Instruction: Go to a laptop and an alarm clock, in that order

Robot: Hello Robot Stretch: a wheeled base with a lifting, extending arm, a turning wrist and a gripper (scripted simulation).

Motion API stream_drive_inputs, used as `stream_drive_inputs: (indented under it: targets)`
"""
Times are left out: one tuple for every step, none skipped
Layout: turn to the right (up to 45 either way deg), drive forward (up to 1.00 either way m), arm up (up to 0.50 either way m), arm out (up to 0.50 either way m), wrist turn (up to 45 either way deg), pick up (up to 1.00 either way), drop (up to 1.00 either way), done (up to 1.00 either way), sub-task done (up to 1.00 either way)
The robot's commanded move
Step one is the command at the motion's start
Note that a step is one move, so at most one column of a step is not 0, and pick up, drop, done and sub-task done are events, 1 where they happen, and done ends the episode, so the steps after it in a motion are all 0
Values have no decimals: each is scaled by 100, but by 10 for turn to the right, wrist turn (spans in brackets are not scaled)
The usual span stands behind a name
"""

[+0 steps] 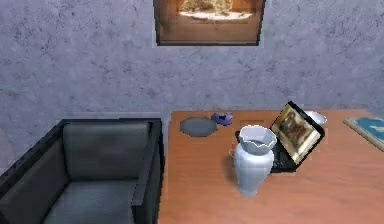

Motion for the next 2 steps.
stream_drive_inputs:
  targets:
    - [240, 0, 0, 0, 0, 0, 0, 0, 0]
    - [0, 0, 0, 0, 0, 0, 0, 0, 100]
